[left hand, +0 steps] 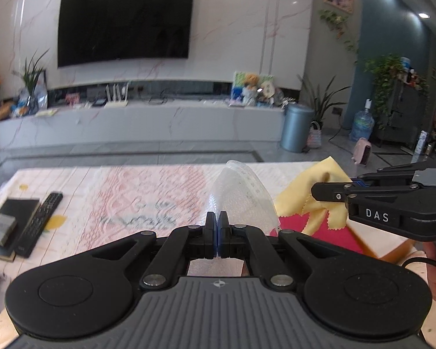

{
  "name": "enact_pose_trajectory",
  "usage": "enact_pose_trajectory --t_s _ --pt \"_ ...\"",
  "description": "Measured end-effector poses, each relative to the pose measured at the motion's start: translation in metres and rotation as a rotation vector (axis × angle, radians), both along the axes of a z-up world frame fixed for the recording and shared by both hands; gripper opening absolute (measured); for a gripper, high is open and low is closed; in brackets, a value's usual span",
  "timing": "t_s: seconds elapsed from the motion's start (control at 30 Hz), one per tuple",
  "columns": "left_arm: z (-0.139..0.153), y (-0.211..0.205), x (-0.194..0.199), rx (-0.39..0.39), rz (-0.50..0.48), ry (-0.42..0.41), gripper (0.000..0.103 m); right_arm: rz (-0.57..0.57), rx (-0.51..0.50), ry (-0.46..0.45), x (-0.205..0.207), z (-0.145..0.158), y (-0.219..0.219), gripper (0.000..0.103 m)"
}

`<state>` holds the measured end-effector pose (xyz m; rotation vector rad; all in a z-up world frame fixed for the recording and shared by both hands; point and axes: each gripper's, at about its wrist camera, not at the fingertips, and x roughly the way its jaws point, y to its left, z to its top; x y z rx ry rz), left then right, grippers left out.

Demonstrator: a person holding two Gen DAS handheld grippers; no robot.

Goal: Organize soft objects
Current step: 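Carry the bag and yellow cloth over the orange box and open both tools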

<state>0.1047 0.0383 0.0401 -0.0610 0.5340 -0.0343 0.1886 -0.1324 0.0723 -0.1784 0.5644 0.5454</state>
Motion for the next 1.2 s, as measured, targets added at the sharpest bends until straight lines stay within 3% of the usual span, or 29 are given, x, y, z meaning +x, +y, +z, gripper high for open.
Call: enact_pose_trajectory --t_s 0.27,0.57,0.97,1.2 --pt "0.016 -0.041 0.001 -0.024 -0.095 -0.045 0.001 -0.087 0.023 -0.054 -0.024 0.021 -0.065 0.004" --pt "0.021 -0.095 0.031 -0.081 -0.239 -0.028 0.001 -0.201 0.043 -0.080 -0.033 0.033 -0.133 0.004" --pt "-0.002 -0.156 0.094 -0.124 -0.356 0.087 0.000 -0.312 0.055 -0.021 -0.012 0.012 -0.180 0.004" --pt "-0.035 -0.185 0.130 -0.120 -0.368 0.203 0.000 -0.330 -0.015 0.047 0.018 -0.019 -0.190 0.004"
